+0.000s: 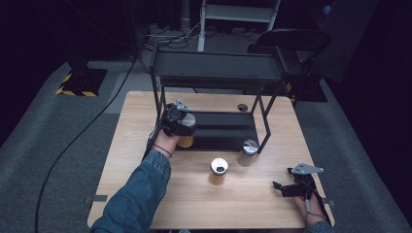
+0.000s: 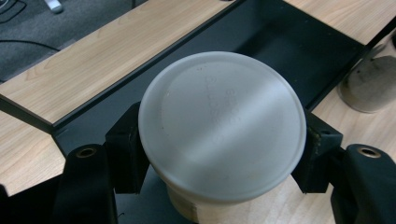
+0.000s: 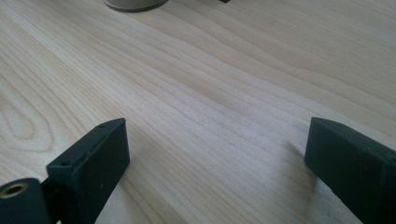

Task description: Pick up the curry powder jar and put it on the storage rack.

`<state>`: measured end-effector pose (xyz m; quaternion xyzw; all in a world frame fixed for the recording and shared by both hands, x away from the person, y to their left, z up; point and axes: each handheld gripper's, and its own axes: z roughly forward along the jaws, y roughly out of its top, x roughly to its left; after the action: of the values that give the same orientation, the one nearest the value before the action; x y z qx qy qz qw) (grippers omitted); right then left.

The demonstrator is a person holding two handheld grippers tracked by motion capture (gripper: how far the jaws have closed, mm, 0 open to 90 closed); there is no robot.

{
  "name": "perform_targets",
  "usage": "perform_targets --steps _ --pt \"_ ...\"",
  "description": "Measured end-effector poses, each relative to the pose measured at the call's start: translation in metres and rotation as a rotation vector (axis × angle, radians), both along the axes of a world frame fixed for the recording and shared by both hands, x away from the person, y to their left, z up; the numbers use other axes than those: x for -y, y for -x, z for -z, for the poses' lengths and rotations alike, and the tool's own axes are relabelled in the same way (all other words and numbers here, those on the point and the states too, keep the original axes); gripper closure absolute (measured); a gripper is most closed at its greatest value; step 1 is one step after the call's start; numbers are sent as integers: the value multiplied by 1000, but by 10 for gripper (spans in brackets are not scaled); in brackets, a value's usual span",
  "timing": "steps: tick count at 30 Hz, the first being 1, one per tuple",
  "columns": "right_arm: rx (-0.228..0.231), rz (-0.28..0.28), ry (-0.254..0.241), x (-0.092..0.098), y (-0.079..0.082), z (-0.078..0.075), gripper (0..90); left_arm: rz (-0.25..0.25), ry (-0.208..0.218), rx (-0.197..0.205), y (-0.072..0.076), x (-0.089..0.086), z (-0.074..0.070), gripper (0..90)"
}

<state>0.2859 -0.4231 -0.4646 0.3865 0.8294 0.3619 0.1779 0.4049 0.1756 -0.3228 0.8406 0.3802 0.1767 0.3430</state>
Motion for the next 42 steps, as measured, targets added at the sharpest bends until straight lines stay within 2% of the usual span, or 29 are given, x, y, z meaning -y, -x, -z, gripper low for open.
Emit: perform_targets --steps 4,20,30,37,39,42 --pt "0 0 0 0 0 0 63 -5 -5 -19 -6 2 2 334" --pt "1 0 0 0 0 0 68 -31 -29 -47 -18 4 8 334" --pt "2 0 0 0 1 0 68 -42 1 -65 -21 -5 10 331" --pt "1 1 0 0 1 0 68 -46 -23 -54 -20 0 10 306" --pt "1 0 0 0 1 0 68 -54 -17 -47 -19 -1 10 253" --pt "1 0 -1 0 0 0 68 -51 -3 -32 -15 -4 8 221"
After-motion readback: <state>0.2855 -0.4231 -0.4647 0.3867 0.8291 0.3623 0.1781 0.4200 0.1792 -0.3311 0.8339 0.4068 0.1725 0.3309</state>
